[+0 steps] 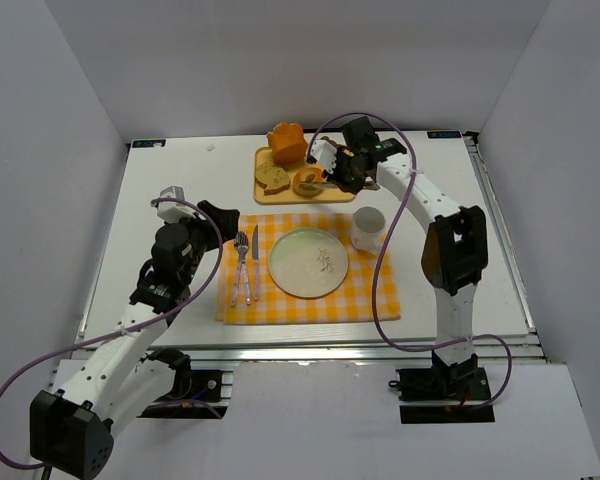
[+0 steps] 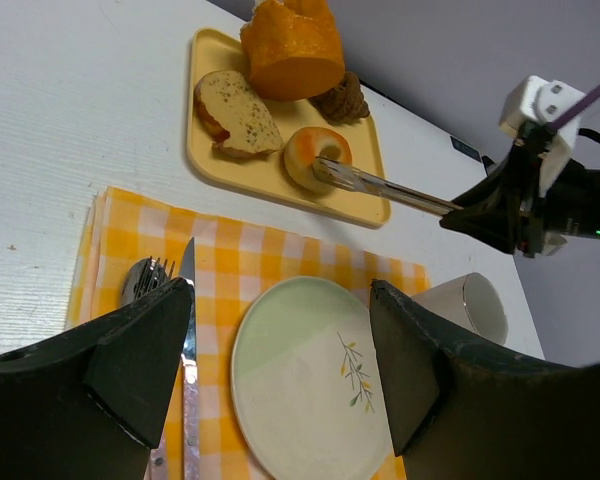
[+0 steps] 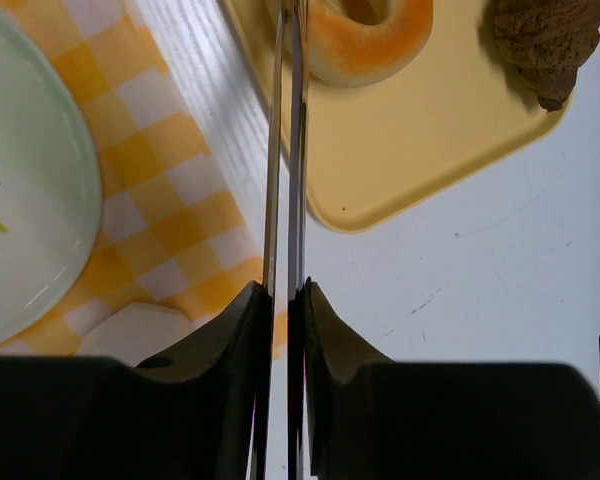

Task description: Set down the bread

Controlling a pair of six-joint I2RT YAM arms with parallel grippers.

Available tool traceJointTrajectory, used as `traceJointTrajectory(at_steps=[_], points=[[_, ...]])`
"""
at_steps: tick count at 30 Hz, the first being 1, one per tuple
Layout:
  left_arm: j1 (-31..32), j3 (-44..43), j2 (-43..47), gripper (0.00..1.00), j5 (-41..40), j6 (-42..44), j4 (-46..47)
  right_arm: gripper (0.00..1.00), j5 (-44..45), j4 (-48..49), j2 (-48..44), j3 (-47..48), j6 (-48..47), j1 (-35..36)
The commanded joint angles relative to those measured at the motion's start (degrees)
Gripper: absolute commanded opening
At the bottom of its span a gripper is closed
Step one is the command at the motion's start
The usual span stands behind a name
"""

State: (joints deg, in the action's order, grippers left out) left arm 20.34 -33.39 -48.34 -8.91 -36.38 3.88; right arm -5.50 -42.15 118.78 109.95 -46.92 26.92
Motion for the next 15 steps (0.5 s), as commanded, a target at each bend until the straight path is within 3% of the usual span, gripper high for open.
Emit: traceJointTrajectory(at_steps=[1,9,15], points=[[-0.39,-1.42,1.75,0.82,-1.37,0.87,-0.89,0.04,-5.13,-0.39,-9.17,-1.13,0.51,0.24],[-0.47,-1.77,2.02,0.82,-1.99,0.96,-0.72,0.03,-14.97,-2.15,-26.73,-20.89,0.95,2.0],[-0.56,-1.95,1.05,0.82,-1.11,0.96,-0.19,0.04,-16.82,-0.91,-32.82,-32.51,2.79,3.49]])
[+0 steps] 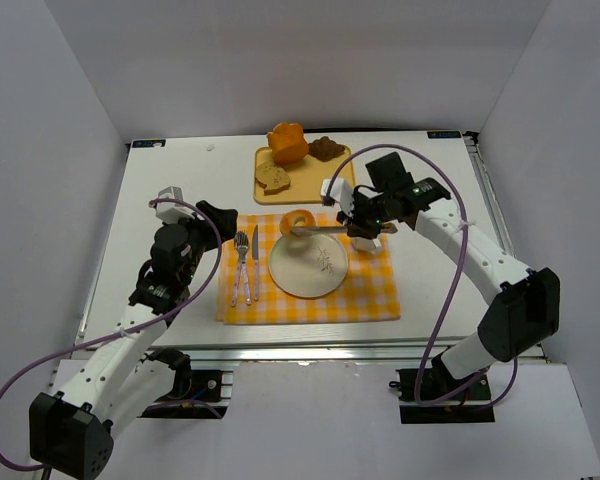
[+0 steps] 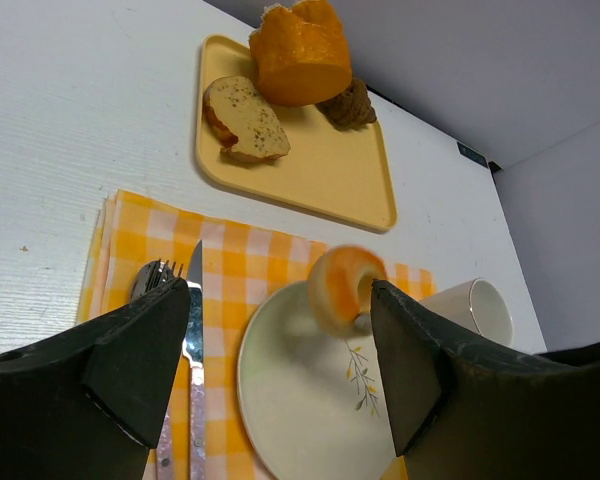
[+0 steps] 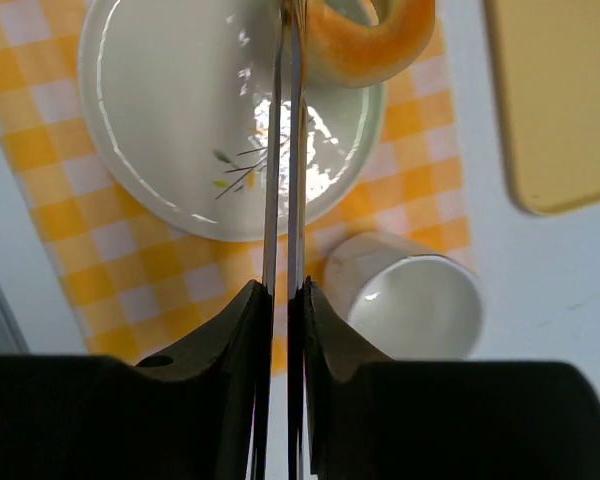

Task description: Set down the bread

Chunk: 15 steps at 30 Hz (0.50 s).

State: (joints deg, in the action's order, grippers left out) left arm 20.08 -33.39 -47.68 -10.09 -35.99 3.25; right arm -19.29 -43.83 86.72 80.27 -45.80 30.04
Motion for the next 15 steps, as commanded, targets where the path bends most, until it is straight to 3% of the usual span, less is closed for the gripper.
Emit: traceJointTrajectory(at_steps=[1,10,15], points=[[-0.3,-2.03,0.22,0.82,0.24,0.57,0.53,0.04,-3.3,0.77,-0.93,-3.36,1.94,0.45],[-0.3,-1.95,0.83,0.82,-0.19,0.39,0.36,0.15,-3.47,2.62,0.2,-6.18,2.65,1.86],[-0.3,-1.42,2.06,0.82,-0.63,0.22,-0.26,0.38,-4.53,2.0,-0.93,-6.09,1.59,1.95]])
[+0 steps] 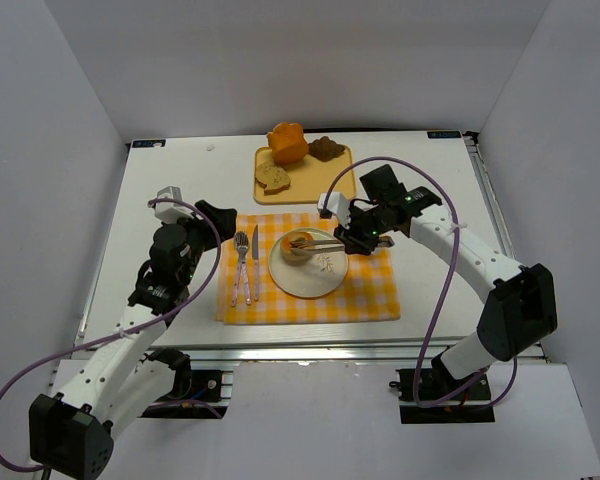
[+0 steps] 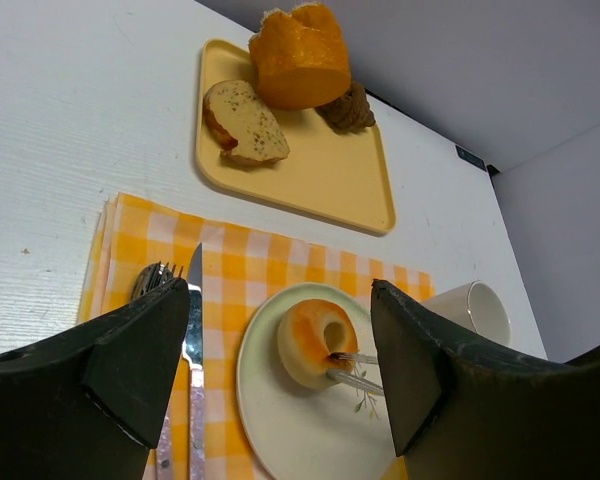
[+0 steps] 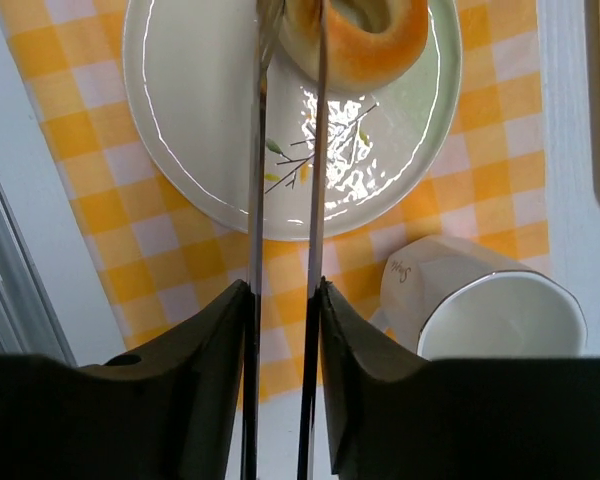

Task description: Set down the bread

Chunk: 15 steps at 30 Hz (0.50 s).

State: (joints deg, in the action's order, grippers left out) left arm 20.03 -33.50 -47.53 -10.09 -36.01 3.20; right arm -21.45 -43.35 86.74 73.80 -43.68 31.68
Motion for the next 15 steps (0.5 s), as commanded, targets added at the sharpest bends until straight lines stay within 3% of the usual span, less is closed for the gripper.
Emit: traceJointTrajectory(at_steps=[1,9,15], points=[[-0.26,-1.05,2.09,0.82,-0.72,0.24,-0.21,0.4,-2.63,1.43,-1.22,0.12,-0.61,0.4],[-0.26,-1.22,2.09,0.82,-0.46,0.24,-0.04,0.45,-4.65,-0.06,-3.06,1.17,-0.79,0.31],[-0.26,-1.84,2.09,0.82,-0.46,0.24,-0.04,0.38,-7.55,0.11,-5.09,6.35,0.96,-1.62]])
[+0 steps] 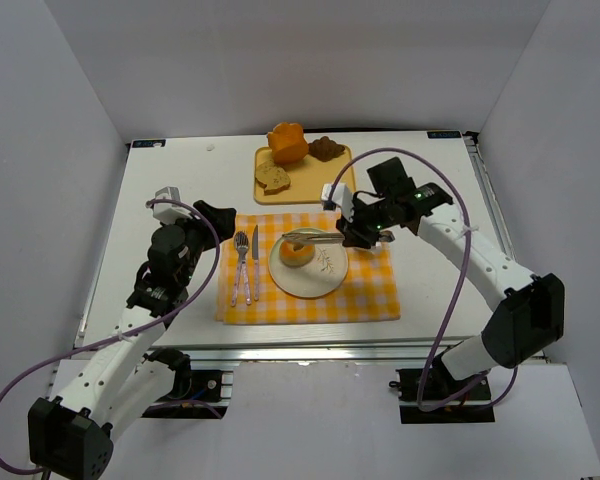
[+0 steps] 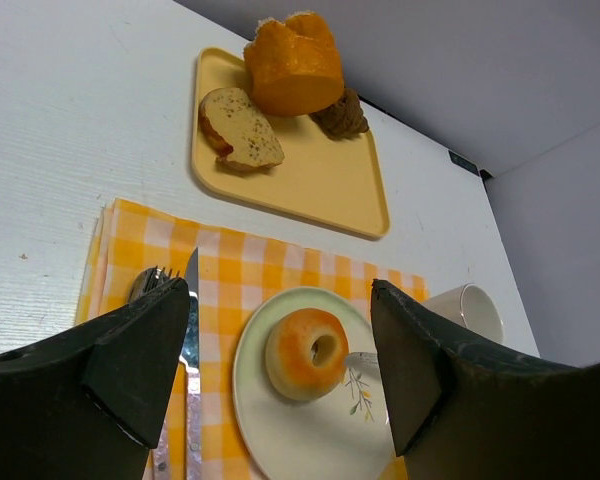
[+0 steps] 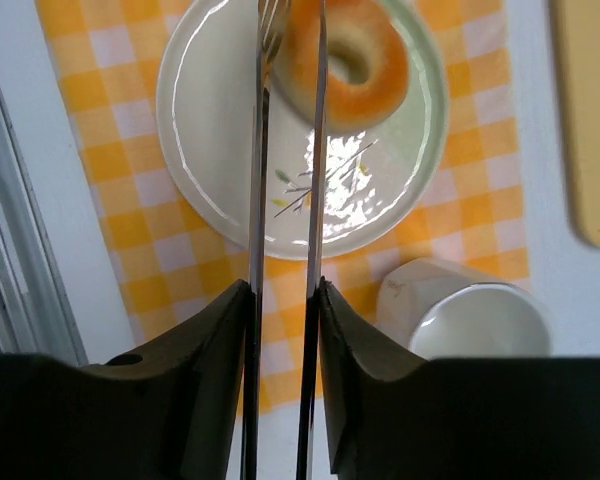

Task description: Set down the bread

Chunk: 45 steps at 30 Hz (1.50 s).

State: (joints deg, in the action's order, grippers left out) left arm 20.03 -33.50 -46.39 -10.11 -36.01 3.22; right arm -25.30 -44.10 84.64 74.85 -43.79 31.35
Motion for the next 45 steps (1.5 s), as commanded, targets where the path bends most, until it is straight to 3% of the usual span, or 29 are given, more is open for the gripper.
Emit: traceJointTrajectory(at_steps=[1,6,12,15,18,22,29,31,33,34,35,41,43,45], points=[[-0.26,-1.84,0.95,0.82,-0.35,0.15,0.03,0.32,-4.92,1.64,-2.73,7.66,3.25,-3.56],[-0.26,-1.93,0.78,0.82,-0.09,-0.03,0.82,0.18,-6.78,6.89,-0.01,12.07,13.63,-19.0],[-0.34,-2.01,-0.28,0.82,0.44,-0.03,2.05,0.16,1.99,18.77,2.28,2.61,25.76,-36.95],[-0.34,-2.01,-0.98,0.82,0.79,0.06,2.57,0.17,8.76,25.18,3.77,-2.58,30.94,-40.66],[-0.34,-1.84,-1.6,0.82,0.88,0.06,3.1,0.2,16.85,32.65,5.88,-9.27,35.77,-41.46],[-0.35,-1.66,-2.21,0.82,1.06,-0.03,3.19,0.36,19.67,40.4,8.87,-15.95,38.6,-41.55],[-0.43,-1.57,-3.09,0.82,1.23,-0.38,3.63,0.5,17.83,39.09,15.64,-16.23,37.73,-41.55],[-0.52,-1.66,-3.53,0.82,1.41,-0.47,3.89,0.6,17.13,38.3,17.13,-16.31,36.77,-41.55],[-0.52,-2.01,-4.05,0.82,1.58,-0.29,3.9,0.61,16.95,37.42,17.49,-16.31,35.36,-41.55],[-0.52,-2.19,-4.23,0.82,1.67,-0.2,3.81,0.69,16.86,37.24,17.4,-16.49,34.92,-41.55],[-0.52,-2.27,-4.32,0.82,1.58,-0.11,3.81,0.76,16.77,37.07,17.14,-16.58,34.13,-41.55],[-0.52,-3.33,-4.76,0.82,1.67,0.15,3.55,0.8,16.42,30.66,11.35,-13.95,31.58,-41.81],[-0.61,-3.51,-4.76,0.82,1.67,0.15,3.54,0.89,16.95,26.11,8.01,-10.53,29.3,-41.81],[-0.61,-3.59,-4.67,0.82,1.85,0.24,3.63,0.89,18.09,23.89,5.46,-7.89,27.71,-41.64]])
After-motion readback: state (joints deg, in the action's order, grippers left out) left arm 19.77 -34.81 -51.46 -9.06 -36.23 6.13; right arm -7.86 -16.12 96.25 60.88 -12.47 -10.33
